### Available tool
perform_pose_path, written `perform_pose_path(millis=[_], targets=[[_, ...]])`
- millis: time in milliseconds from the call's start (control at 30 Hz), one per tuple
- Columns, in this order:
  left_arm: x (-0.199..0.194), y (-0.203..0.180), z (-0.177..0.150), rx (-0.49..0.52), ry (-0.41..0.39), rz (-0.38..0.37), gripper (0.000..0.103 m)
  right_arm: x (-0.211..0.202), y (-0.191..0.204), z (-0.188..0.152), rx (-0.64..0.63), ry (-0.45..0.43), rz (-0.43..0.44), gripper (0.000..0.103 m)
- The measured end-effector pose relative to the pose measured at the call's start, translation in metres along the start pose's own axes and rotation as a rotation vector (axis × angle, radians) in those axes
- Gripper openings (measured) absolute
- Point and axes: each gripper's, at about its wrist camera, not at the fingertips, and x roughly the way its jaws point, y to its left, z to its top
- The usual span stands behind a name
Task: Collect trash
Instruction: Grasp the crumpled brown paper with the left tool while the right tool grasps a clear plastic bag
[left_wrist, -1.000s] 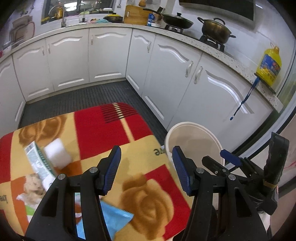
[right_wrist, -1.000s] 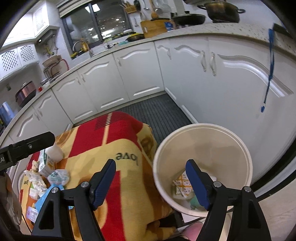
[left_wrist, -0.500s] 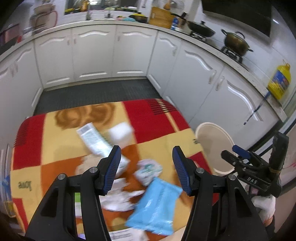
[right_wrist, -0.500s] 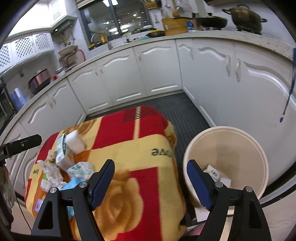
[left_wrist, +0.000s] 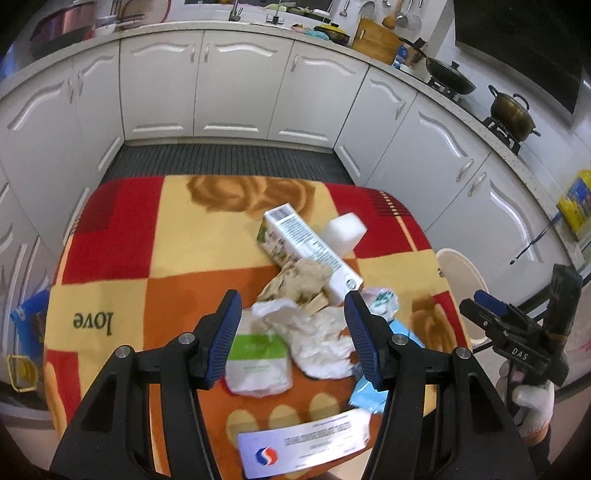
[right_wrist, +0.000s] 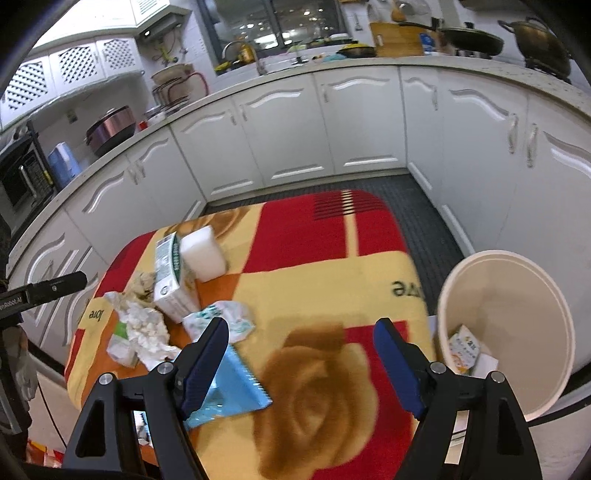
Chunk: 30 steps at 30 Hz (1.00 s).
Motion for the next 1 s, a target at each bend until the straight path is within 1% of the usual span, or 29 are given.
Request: perform_pose_path(millis=[167, 233, 367, 433, 600, 733, 833, 900, 933, 967, 1000], targets=[[0.005, 0.012, 0.000, -0.033, 0.010, -0.013, 0.056, 0.015, 0.020, -0.002, -0.037, 0.030, 0.026, 0.079], [0.008, 0.016, 0.004, -0.046, 0.006, -0.032, 0.056, 0.021, 0.026, -0.002, -0.050, 0.042, 0.038, 0.079], [0.021, 0.016, 0.017, -0.024, 0.015, -0.075, 0.056, 0.033, 0.034, 0.002, -0.053, 0.061, 0.073, 0.079], [0.032, 0.013, 0.024, -0.009, 0.043, -0.100, 0.056, 0.040, 0.036, 0.004, -0.049, 0.076, 0.097, 0.079], [0.061, 0.008, 0.034, 0.025, 0.117, -0.134, 0.056, 0.058, 0.046, 0.011, -0.063, 0.119, 0.134, 0.079], [0.077, 0.001, 0.035, 0.069, 0.150, -0.128, 0.056, 0.078, 0.055, 0.012, -0.072, 0.170, 0.159, 0.079], [0.089, -0.003, 0.033, 0.104, 0.196, -0.130, 0.056, 0.093, 0.060, 0.011, -0.073, 0.213, 0.188, 0.079], [0.094, -0.002, 0.031, 0.114, 0.206, -0.122, 0.054, 0.100, 0.064, 0.010, -0.085, 0.229, 0.187, 0.078], [0.096, -0.001, 0.031, 0.116, 0.208, -0.117, 0.047, 0.105, 0.066, 0.009, -0.097, 0.237, 0.182, 0.071], [0.097, 0.000, 0.031, 0.115, 0.210, -0.117, 0.043, 0.108, 0.068, 0.009, -0.104, 0.245, 0.179, 0.061], [0.098, 0.001, 0.031, 0.110, 0.211, -0.116, 0.036, 0.112, 0.069, 0.008, -0.108, 0.252, 0.181, 0.057]])
